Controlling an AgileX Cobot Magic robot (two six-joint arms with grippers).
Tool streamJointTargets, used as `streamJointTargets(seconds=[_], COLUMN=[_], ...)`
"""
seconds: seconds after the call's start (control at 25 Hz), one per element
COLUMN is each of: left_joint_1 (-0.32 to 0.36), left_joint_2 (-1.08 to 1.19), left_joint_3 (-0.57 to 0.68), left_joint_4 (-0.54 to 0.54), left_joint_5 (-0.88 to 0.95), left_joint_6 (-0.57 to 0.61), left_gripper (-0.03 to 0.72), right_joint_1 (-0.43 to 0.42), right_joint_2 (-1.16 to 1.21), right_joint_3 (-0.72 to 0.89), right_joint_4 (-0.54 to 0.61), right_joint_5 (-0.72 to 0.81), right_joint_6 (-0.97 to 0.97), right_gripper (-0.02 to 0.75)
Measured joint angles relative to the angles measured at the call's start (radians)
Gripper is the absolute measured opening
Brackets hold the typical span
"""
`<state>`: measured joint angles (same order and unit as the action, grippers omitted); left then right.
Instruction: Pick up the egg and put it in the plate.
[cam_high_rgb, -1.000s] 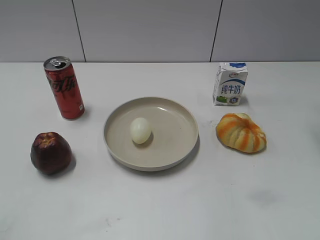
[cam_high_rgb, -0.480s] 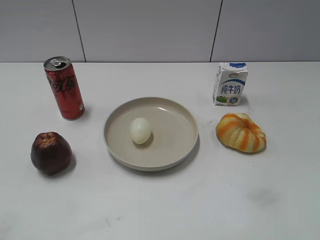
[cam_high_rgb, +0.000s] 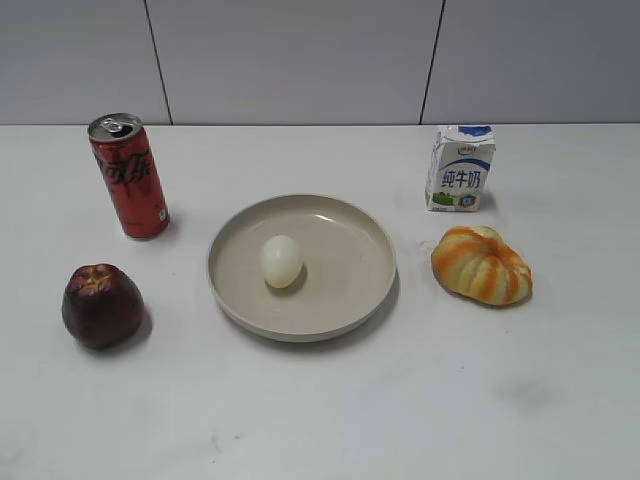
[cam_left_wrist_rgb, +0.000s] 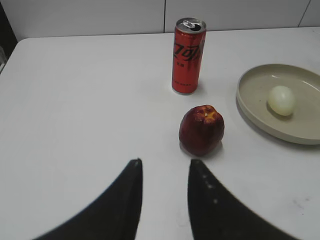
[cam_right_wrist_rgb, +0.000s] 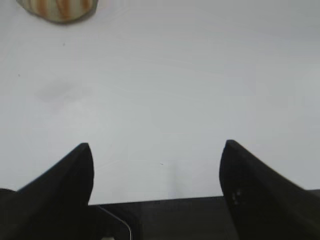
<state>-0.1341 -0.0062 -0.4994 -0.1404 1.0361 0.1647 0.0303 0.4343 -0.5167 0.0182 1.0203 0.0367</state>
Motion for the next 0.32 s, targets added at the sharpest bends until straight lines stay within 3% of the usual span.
streamJointTargets(seconds=[0.32], left_joint_1=[0.000], left_joint_2=[0.000], left_joint_3=[0.000], left_joint_4=[0.000], left_joint_5=[0.000], left_joint_6=[0.000], left_gripper=[0.230], right_joint_1=[0.000], right_joint_2=[-0.303], right_joint_3=[0.016], right_joint_4=[-0.001], right_joint_5=[0.014], right_joint_6=[0.000], right_gripper=[0.594])
